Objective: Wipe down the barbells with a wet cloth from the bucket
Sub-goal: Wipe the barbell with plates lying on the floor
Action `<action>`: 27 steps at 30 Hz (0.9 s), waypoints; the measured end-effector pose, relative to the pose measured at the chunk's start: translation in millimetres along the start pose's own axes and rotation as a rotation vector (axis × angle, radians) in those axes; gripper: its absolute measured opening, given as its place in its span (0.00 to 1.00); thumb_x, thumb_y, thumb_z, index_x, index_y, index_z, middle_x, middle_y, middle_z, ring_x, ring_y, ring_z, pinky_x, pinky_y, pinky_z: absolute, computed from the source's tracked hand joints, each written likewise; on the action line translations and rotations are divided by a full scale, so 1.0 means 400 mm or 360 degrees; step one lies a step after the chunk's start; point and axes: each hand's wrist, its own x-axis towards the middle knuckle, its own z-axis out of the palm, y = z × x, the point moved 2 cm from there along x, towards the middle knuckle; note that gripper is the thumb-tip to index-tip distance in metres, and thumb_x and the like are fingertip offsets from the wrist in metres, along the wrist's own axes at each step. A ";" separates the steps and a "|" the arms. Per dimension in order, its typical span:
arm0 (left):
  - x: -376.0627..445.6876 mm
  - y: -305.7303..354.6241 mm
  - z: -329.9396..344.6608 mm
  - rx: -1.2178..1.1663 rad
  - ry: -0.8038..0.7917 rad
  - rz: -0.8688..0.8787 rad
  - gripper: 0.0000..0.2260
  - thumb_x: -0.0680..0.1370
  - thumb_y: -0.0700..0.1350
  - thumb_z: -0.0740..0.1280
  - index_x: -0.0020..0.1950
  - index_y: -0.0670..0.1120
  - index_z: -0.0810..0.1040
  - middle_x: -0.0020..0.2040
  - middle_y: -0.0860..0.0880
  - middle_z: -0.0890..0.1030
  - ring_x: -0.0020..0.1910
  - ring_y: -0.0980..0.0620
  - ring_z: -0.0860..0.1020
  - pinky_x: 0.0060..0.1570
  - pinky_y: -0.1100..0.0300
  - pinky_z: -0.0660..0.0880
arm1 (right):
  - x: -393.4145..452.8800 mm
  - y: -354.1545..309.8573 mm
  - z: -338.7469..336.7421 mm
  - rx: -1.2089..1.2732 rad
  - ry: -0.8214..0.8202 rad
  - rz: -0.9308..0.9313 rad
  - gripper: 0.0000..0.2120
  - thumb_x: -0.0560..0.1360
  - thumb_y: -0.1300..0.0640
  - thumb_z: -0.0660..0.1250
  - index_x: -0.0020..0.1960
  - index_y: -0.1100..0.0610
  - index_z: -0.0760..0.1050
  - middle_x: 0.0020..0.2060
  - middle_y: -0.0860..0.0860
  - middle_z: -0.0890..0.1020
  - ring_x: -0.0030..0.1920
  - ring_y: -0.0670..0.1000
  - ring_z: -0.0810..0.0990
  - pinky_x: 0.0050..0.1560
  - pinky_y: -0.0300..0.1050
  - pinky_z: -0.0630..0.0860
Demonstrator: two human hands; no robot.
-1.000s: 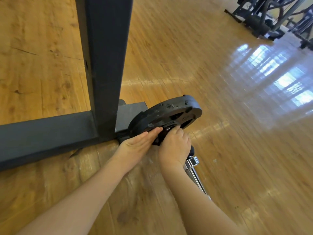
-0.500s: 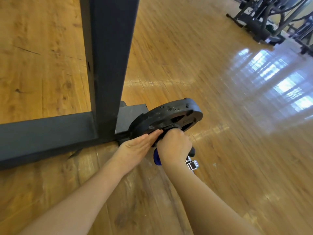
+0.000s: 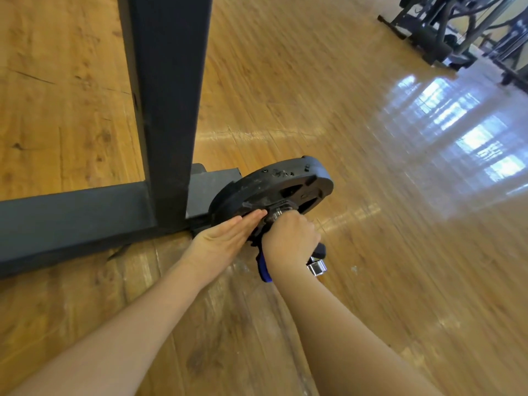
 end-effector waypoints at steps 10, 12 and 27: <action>-0.014 0.018 0.014 -0.0012 0.0085 -0.0133 0.30 0.77 0.42 0.46 0.74 0.32 0.38 0.74 0.36 0.37 0.72 0.36 0.33 0.68 0.39 0.28 | -0.121 0.079 0.068 -0.0160 0.0194 -0.0261 0.31 0.55 0.64 0.80 0.56 0.72 0.77 0.50 0.68 0.80 0.49 0.64 0.81 0.49 0.57 0.78; -0.015 0.016 0.015 -0.0007 0.0059 -0.0128 0.29 0.77 0.41 0.45 0.74 0.32 0.37 0.74 0.36 0.37 0.71 0.33 0.31 0.67 0.38 0.27 | -0.117 0.066 0.058 -0.0152 0.0155 -0.0276 0.31 0.60 0.63 0.78 0.60 0.72 0.74 0.55 0.69 0.78 0.55 0.64 0.79 0.54 0.58 0.76; -0.005 0.014 0.010 -0.0243 0.0337 -0.0227 0.24 0.78 0.33 0.35 0.74 0.37 0.40 0.76 0.51 0.56 0.75 0.45 0.47 0.72 0.49 0.35 | -0.158 0.150 0.036 0.0245 0.0399 -0.0400 0.22 0.52 0.65 0.81 0.46 0.62 0.82 0.46 0.57 0.83 0.47 0.57 0.83 0.48 0.49 0.79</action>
